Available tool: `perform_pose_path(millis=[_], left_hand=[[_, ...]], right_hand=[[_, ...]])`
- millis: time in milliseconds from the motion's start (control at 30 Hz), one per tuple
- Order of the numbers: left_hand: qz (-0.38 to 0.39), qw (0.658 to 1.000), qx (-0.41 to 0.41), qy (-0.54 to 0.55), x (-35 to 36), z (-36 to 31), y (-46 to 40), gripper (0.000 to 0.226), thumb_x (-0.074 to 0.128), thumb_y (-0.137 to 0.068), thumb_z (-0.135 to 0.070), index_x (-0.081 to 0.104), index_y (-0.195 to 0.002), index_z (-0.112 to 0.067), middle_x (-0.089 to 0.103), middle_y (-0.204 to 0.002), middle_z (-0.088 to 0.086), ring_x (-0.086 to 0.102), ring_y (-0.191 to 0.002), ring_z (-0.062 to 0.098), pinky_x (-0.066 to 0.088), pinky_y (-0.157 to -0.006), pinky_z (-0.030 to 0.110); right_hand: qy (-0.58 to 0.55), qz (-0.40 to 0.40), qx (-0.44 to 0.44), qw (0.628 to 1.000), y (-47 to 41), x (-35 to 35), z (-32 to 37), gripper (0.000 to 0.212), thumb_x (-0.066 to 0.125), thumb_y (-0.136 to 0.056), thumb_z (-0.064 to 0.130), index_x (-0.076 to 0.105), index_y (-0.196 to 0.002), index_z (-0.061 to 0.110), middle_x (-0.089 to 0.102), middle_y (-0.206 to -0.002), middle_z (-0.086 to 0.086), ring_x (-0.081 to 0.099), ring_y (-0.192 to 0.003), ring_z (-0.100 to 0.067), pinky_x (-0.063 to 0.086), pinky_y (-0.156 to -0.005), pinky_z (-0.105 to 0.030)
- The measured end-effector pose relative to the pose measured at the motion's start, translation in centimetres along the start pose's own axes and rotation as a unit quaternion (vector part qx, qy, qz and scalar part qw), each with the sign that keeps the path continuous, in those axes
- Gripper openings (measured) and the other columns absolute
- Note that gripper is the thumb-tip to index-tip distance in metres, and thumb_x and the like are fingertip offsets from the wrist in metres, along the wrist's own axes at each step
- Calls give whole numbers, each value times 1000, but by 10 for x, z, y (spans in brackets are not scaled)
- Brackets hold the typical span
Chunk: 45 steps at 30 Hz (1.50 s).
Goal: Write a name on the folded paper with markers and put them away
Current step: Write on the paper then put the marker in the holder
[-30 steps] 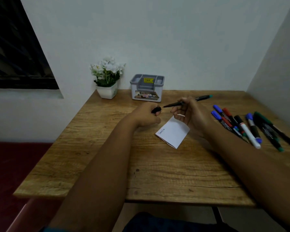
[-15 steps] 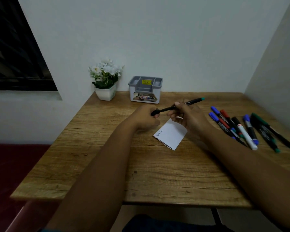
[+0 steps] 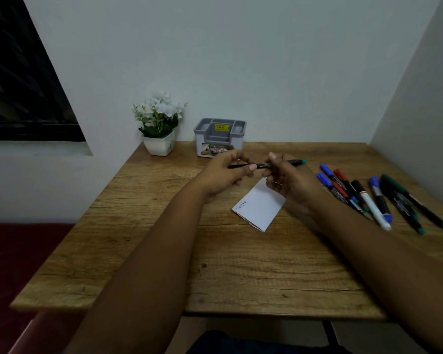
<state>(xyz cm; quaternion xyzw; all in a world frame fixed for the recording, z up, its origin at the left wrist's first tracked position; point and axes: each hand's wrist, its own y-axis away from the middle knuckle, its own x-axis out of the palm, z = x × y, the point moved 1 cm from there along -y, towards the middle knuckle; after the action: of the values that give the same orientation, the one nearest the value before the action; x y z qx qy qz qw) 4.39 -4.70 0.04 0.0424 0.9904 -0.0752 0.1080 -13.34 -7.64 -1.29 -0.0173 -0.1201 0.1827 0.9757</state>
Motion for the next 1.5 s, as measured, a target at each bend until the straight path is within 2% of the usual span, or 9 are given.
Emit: perform_pose_path(millis=[133,500,833,900,1033,1200,1367,1433,1500], left_hand=[[-28,999,-19,19,-5,-1,-1,10,66,-90,-12,66,-99,-10,66,-78,4,51,-49,1,41,-50,15],[-66,997,34,16,-3,2,-2,24,78,-78,-12,69,-96,0,71,-69,-12,60,-57,3,47,-55,16],[-61,997,47,-18,-8,5,-3,11,75,-81,-14,64,-80,-12,66,-77,3,58,-62,8,49,-58,20],[-61,996,46,-52,-9,6,-3,12,75,-81,-14,64,-80,-11,65,-72,0,59,-59,6,49,-58,20],[-58,994,45,-80,-9,8,-5,12,77,-80,-13,65,-81,-10,66,-74,0,61,-59,1,49,-58,18],[-110,990,52,-69,-21,11,-7,29,82,-71,-4,59,-86,-12,67,-80,3,66,-72,12,56,-63,28],[-165,983,16,81,-39,13,-15,21,65,-83,0,59,-96,-15,68,-92,9,66,-74,19,53,-63,29],[-261,957,-15,128,-47,23,-27,20,63,-86,-7,60,-104,-14,68,-99,9,65,-84,21,51,-71,29],[-346,937,-49,20,-55,36,-39,42,69,-86,-20,54,-124,-13,61,-124,8,60,-106,20,46,-83,25]], right_hand=[[-55,-22,38,998,-5,-5,1,24,50,-99,32,64,-93,13,68,-67,-4,59,-57,-11,48,-62,-24],[284,-39,-114,951,0,-7,1,46,50,-99,37,62,-86,-6,60,-62,-9,52,-53,-11,45,-54,-15],[332,-31,-144,932,-8,-12,-8,28,56,-95,39,58,-82,15,60,-61,0,54,-56,-10,47,-62,-29],[411,-28,-194,890,-9,-14,-9,22,56,-95,37,60,-89,17,63,-69,2,57,-62,-8,48,-64,-30],[578,22,-344,740,-11,-3,-11,20,51,-99,35,63,-98,19,62,-91,8,52,-84,-12,42,-70,-31],[696,48,-376,610,-26,16,-17,20,49,-99,23,62,-111,14,65,-106,-4,53,-97,-24,37,-76,-34],[694,71,-324,640,-47,36,6,20,47,-100,21,59,-114,14,64,-106,-7,55,-98,-25,47,-81,-41],[664,48,-284,690,-59,42,15,16,49,-99,19,59,-111,14,64,-102,-9,57,-92,-26,48,-75,-41],[609,34,-238,756,-73,45,19,15,51,-99,19,57,-111,11,63,-100,-9,57,-87,-25,43,-69,-34]])
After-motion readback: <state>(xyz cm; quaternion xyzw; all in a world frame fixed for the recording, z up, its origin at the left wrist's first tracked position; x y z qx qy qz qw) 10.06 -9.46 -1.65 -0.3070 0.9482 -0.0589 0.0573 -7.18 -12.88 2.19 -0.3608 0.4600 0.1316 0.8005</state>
